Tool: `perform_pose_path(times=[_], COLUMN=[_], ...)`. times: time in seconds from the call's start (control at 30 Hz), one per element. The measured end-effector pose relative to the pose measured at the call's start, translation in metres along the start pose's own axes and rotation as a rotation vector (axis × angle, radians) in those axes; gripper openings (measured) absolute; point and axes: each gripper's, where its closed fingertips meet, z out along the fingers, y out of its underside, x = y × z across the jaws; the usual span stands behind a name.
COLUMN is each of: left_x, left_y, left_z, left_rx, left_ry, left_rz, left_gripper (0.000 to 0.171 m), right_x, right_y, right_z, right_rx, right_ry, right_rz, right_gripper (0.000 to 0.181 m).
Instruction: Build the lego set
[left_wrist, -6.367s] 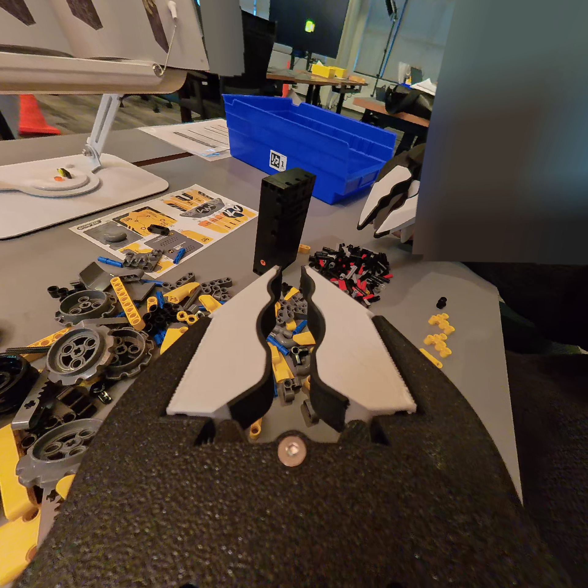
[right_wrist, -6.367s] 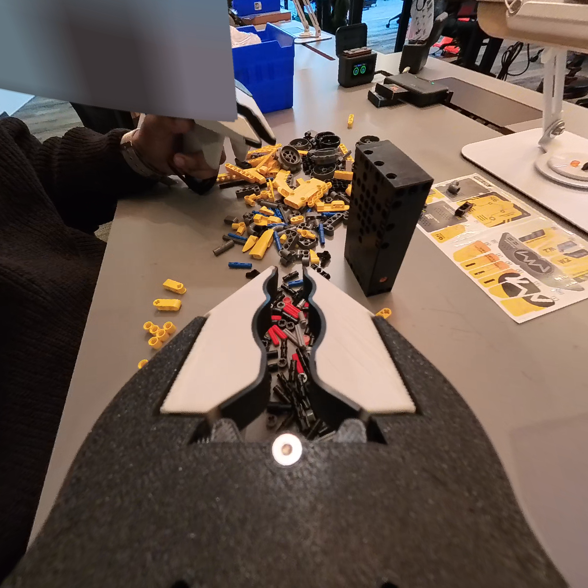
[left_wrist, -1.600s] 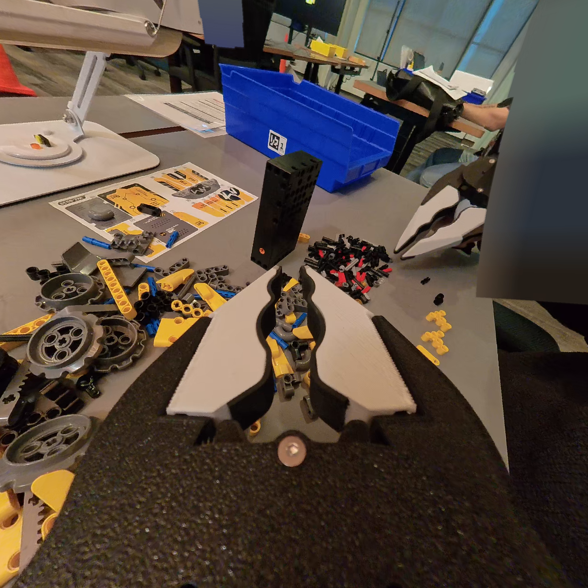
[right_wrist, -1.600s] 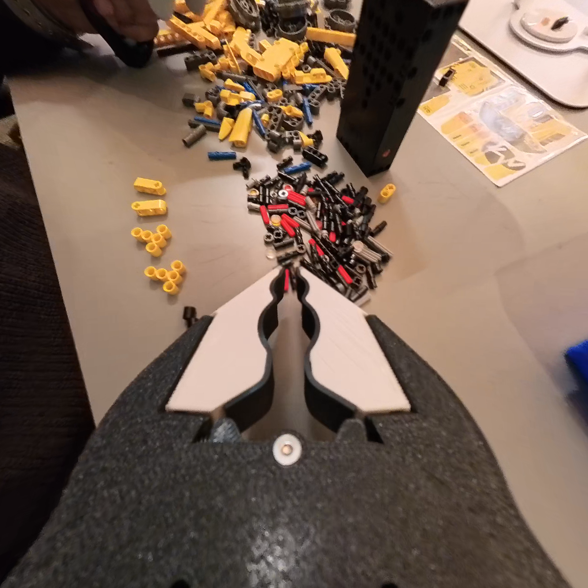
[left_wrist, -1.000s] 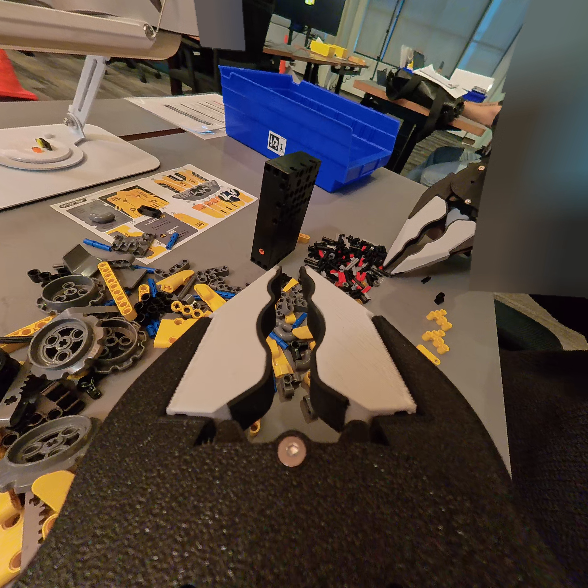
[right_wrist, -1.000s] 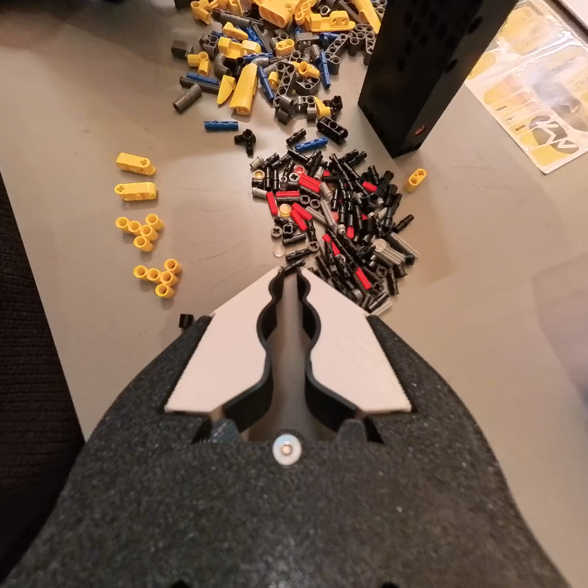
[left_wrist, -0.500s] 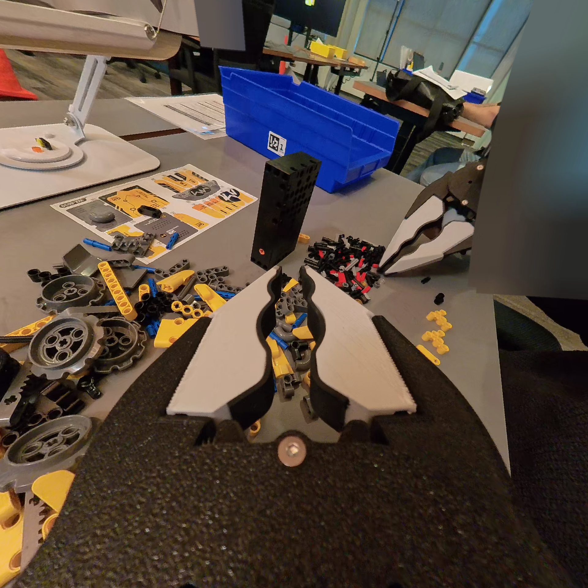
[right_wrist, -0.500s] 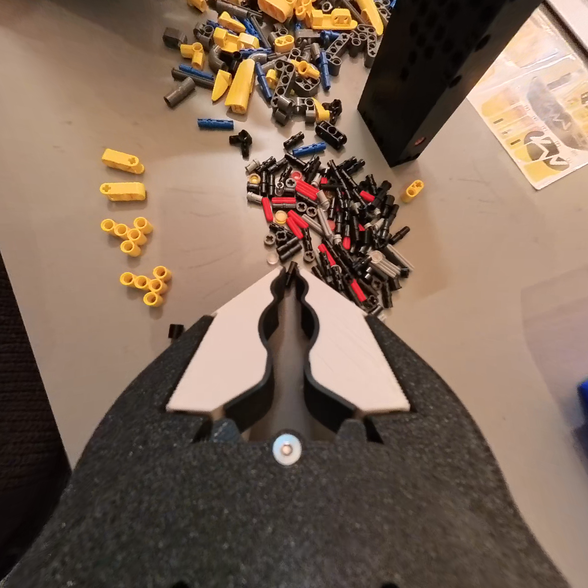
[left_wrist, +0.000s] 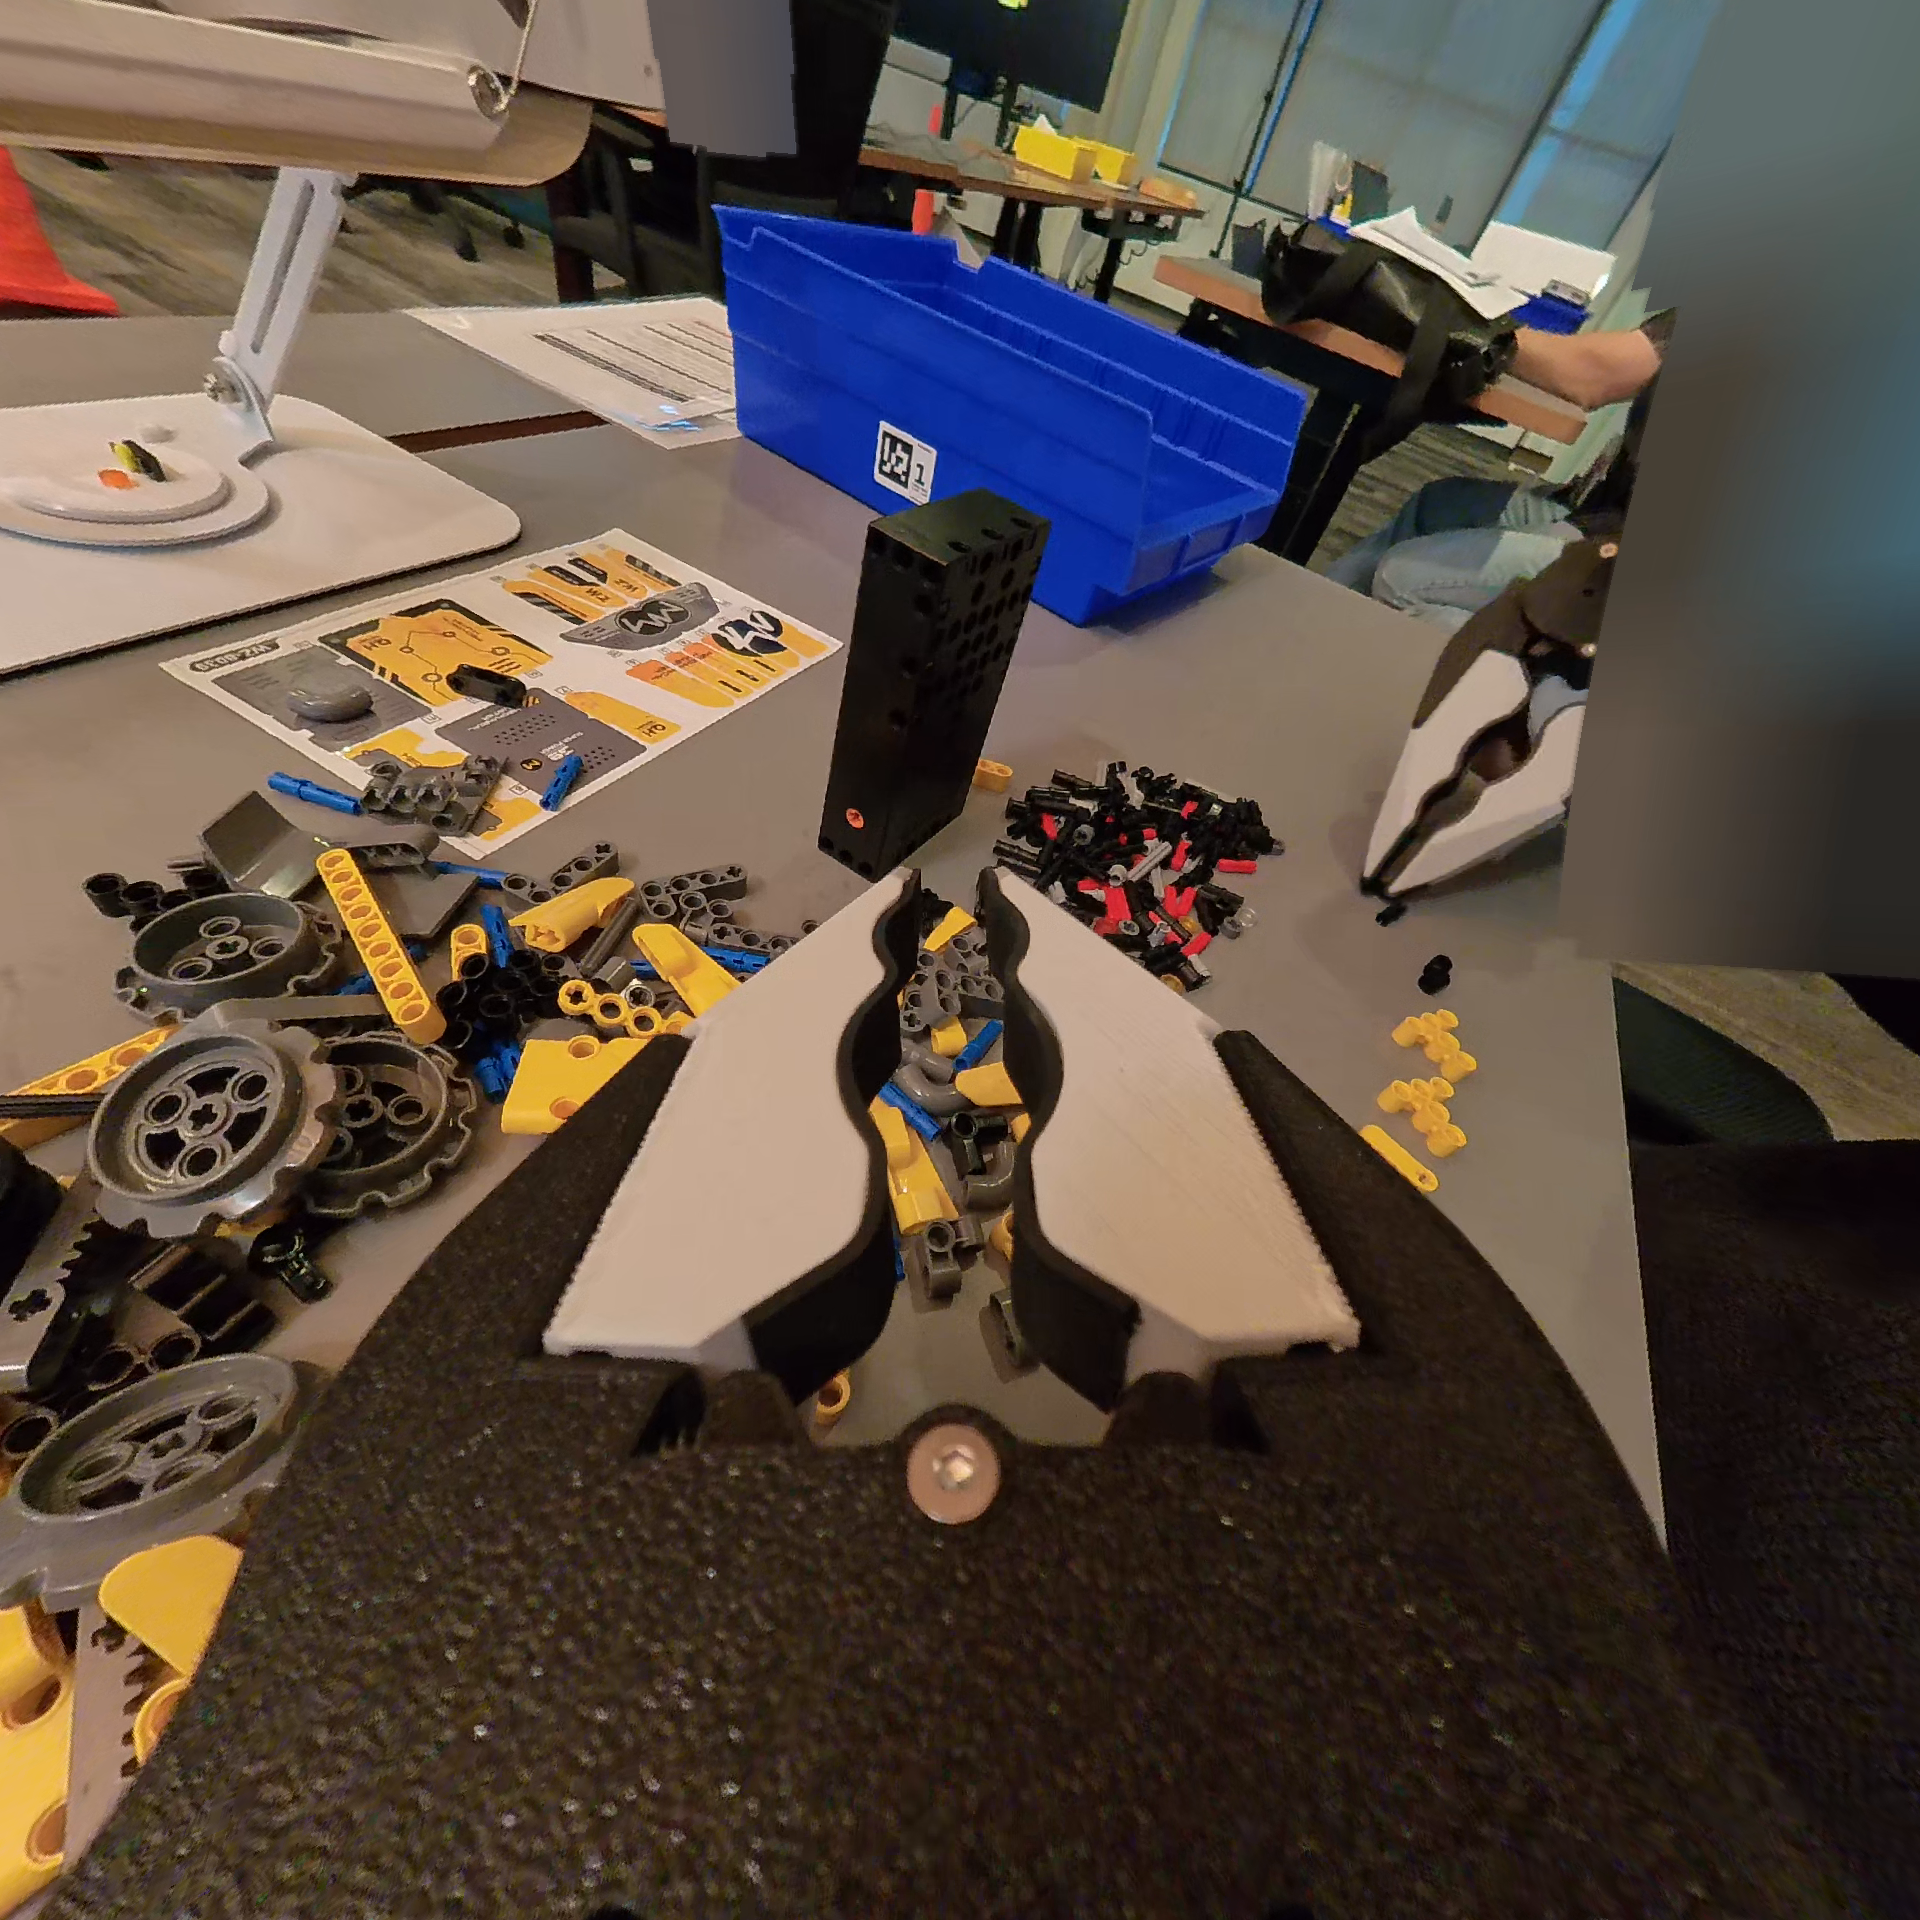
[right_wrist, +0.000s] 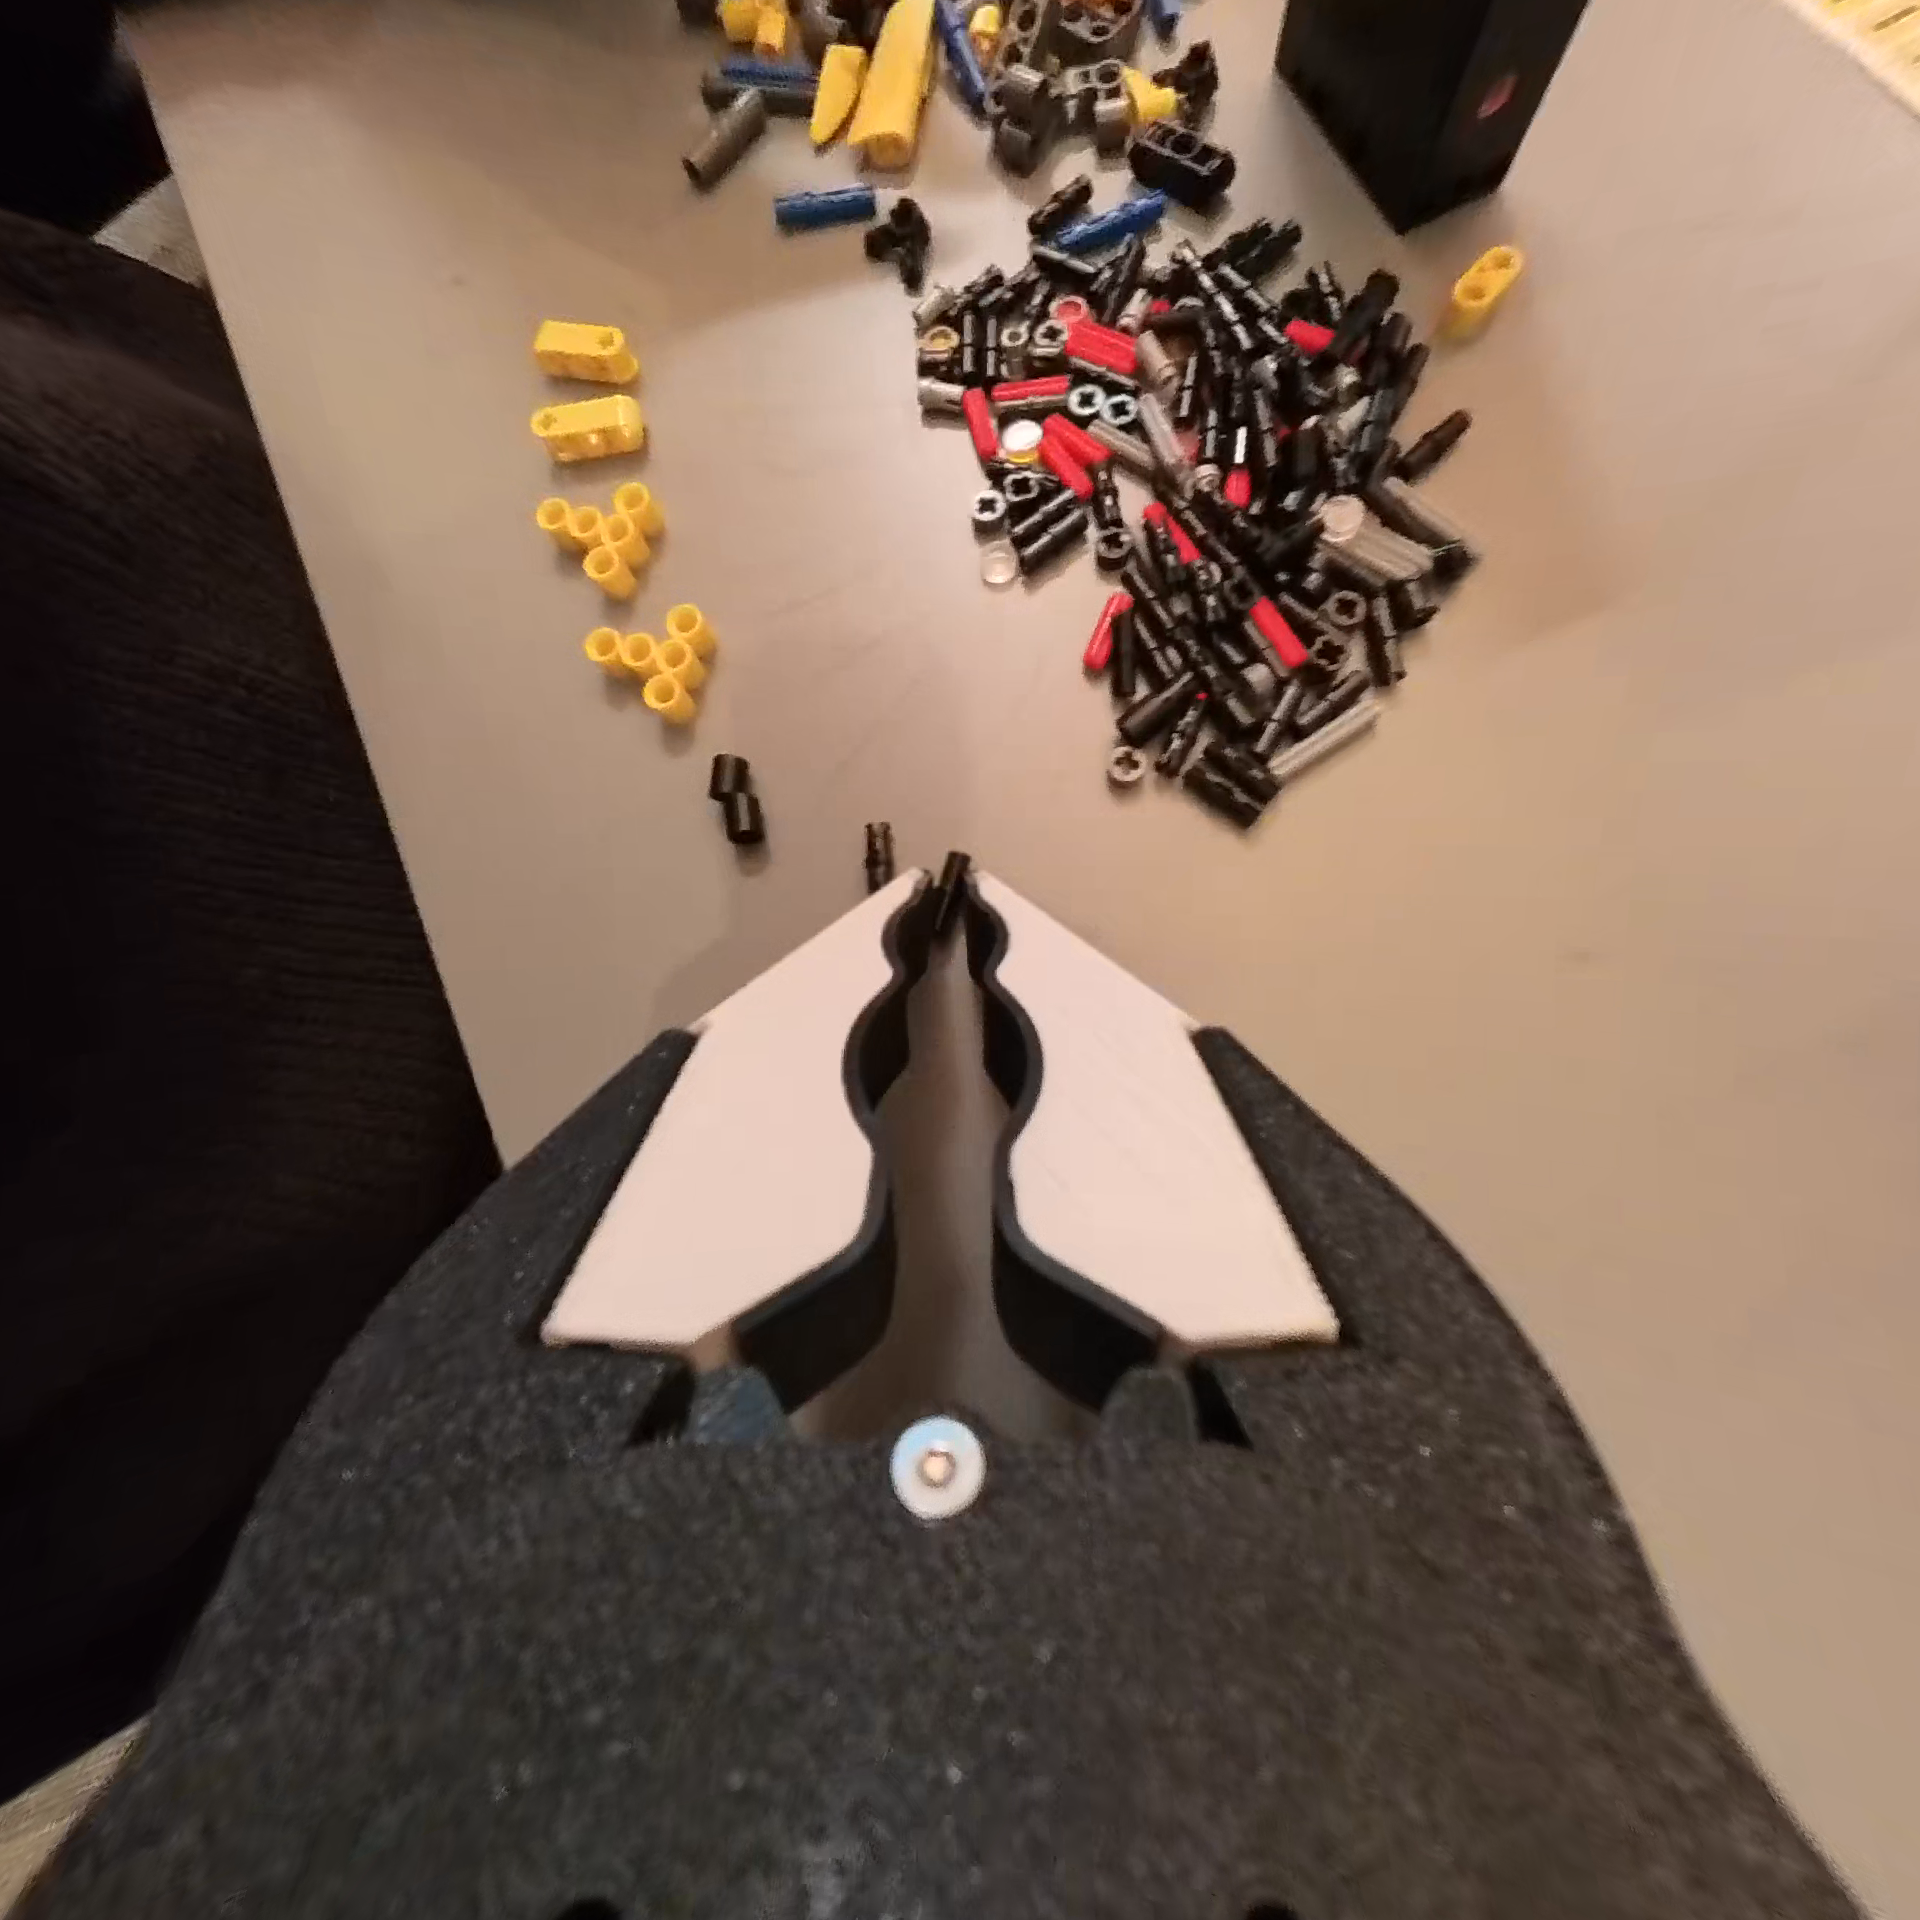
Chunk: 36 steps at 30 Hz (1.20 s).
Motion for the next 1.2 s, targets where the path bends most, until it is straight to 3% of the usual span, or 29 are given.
perform_pose_path(times=[1.2], left_x=[-0.001], left_y=[0.0], left_z=[0.0], left_rx=[0.002], left_ry=[0.002], left_rz=[-0.012], left_gripper=[0.011], right_x=[0.013], right_y=[0.0], right_z=[-0.014], right_rx=[0.033], right_ry=[0.06], right_rz=[0.052], right_gripper=[0.013])
